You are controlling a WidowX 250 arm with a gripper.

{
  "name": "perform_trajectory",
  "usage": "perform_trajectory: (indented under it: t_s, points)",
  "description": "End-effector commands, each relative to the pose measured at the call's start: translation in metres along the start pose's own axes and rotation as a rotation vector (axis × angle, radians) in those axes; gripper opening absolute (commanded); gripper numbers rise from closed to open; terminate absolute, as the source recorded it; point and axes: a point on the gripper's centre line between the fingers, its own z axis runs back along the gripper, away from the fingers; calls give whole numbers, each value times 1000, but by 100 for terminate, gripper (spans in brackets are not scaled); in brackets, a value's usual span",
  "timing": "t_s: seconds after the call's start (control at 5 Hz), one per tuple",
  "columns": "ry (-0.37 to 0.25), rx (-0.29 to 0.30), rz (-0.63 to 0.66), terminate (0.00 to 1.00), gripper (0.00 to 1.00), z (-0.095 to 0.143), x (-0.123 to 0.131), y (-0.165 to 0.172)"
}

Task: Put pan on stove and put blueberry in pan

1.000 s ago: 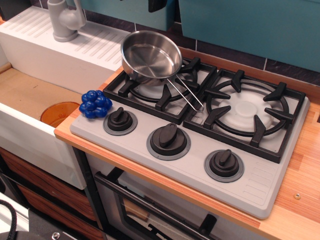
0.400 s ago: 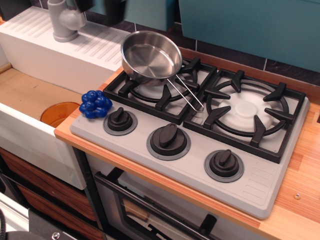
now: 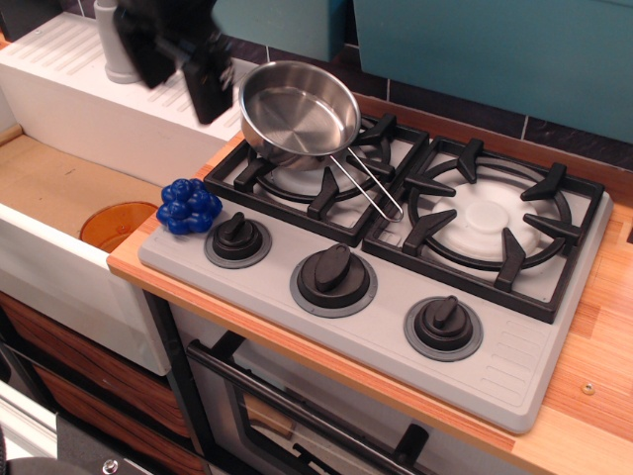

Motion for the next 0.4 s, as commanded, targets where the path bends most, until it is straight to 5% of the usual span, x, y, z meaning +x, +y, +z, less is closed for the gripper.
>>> perform_trajectory:
  t_s: [0.0, 0.2]
  points:
    - [-102, 44, 11, 0, 100, -15, -3, 1]
    - [-117, 41, 19, 0, 100, -26, -9, -2]
